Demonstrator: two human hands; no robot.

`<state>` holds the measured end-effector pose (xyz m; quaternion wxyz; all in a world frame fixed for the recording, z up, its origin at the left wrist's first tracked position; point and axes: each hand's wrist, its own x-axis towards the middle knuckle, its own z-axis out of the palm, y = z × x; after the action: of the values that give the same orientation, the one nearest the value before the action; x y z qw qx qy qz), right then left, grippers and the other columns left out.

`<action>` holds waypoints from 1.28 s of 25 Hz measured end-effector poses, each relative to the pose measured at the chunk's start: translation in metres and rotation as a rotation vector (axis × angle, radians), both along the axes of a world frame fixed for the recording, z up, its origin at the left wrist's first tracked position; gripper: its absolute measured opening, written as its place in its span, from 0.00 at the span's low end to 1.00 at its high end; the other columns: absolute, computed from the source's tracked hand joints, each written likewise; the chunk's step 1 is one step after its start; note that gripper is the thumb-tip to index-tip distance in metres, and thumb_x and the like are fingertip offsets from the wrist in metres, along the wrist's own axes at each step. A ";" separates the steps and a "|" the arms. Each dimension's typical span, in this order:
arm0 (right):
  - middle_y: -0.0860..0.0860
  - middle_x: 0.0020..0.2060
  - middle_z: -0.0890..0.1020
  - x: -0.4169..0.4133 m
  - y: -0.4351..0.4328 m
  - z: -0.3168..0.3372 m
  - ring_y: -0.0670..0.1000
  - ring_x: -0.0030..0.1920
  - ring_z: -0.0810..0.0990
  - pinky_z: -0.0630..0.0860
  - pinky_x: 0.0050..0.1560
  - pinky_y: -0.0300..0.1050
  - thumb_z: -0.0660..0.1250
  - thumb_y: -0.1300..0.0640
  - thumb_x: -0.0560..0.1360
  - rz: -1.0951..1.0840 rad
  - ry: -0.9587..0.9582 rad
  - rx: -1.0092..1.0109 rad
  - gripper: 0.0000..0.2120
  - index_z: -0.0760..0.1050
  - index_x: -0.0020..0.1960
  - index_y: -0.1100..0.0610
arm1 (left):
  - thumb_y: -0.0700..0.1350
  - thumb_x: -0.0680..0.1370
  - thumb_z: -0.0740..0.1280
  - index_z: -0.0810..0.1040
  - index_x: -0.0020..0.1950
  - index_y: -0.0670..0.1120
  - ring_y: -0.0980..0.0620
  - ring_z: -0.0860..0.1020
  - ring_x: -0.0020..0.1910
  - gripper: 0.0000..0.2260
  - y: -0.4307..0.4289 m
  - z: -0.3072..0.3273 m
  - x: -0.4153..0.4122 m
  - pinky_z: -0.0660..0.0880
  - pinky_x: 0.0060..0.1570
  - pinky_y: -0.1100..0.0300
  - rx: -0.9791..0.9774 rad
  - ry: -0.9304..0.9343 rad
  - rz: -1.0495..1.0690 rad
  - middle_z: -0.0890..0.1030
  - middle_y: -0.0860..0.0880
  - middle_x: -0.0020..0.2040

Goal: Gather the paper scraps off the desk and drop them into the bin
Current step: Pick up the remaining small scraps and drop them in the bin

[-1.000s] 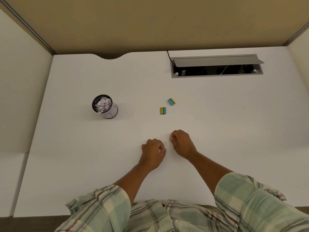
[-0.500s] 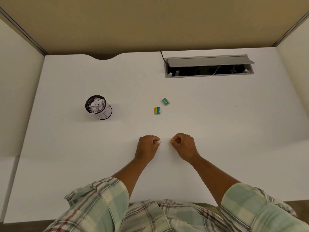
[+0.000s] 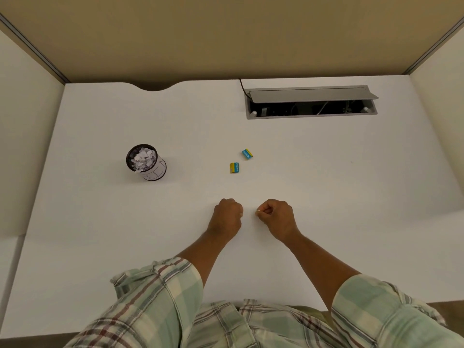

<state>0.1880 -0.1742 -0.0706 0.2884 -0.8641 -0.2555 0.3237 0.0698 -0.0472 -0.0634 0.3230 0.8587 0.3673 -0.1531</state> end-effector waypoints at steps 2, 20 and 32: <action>0.41 0.34 0.83 0.000 0.007 0.002 0.42 0.37 0.82 0.76 0.39 0.33 0.75 0.55 0.72 -0.019 0.006 0.017 0.07 0.80 0.37 0.48 | 0.36 0.79 0.67 0.85 0.57 0.40 0.47 0.82 0.55 0.09 -0.002 0.005 -0.006 0.78 0.59 0.59 -0.004 -0.067 0.105 0.84 0.43 0.56; 0.49 0.42 0.85 -0.096 0.320 0.098 0.49 0.42 0.83 0.80 0.41 0.42 0.67 0.62 0.75 0.439 -0.148 0.195 0.06 0.83 0.44 0.55 | 0.45 0.77 0.68 0.88 0.46 0.50 0.45 0.81 0.52 0.08 0.223 0.088 -0.119 0.69 0.53 0.51 0.296 -0.285 0.891 0.87 0.50 0.49; 0.47 0.43 0.84 -0.088 0.333 0.091 0.48 0.44 0.81 0.80 0.42 0.43 0.66 0.64 0.74 0.508 -0.184 0.165 0.08 0.81 0.45 0.53 | 0.46 0.75 0.74 0.82 0.40 0.54 0.50 0.80 0.50 0.05 0.238 0.080 -0.127 0.63 0.51 0.52 0.276 -0.359 0.917 0.83 0.57 0.42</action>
<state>0.1000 0.1584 0.0199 0.2431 -0.7716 -0.5146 0.2842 -0.0567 0.1908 0.0166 0.2985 0.6568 0.6617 0.2041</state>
